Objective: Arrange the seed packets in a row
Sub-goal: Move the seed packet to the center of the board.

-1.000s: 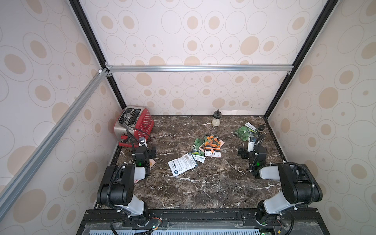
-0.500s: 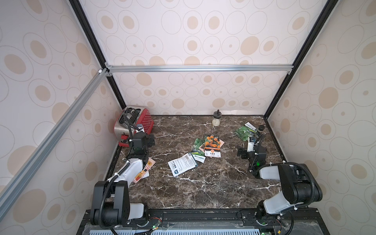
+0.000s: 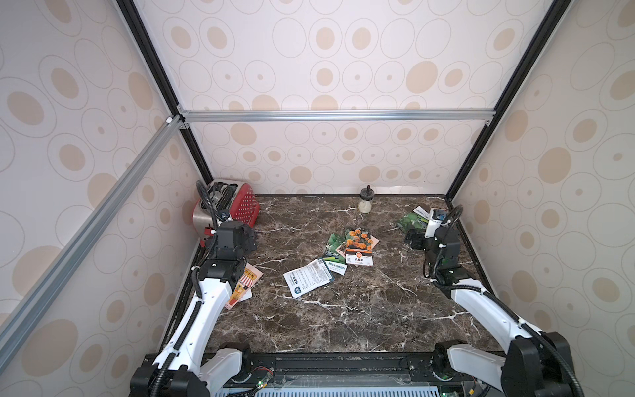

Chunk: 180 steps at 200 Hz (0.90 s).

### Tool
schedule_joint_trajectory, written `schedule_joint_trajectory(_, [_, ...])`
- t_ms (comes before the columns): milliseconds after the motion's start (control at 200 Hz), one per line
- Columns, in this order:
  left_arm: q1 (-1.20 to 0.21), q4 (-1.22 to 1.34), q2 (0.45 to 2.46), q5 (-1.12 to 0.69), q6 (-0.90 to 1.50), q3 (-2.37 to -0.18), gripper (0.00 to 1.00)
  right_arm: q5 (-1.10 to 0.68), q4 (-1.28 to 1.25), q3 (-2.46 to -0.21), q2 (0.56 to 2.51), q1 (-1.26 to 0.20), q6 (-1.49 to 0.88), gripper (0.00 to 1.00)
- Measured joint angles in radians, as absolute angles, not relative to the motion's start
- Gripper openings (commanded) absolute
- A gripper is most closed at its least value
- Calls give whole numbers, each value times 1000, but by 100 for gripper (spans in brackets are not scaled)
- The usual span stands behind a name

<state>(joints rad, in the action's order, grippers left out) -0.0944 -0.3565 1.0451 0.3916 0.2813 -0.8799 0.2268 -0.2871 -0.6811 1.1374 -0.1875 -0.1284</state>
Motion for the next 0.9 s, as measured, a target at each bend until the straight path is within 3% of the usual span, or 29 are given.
schedule_joint_trajectory(200, [-230,-511,1032,416,419,-859,99,111,-165,-739,1190,-421,-210,99])
schedule_joint_trajectory(381, [-240,-576,1031,414,580,-715,99,17,-134,-754,1301,-545,-239,99])
schedule_joint_trajectory(901, [-239,-449,1206,418,762,-621,99,-141,-143,-751,1324,-562,-255,99])
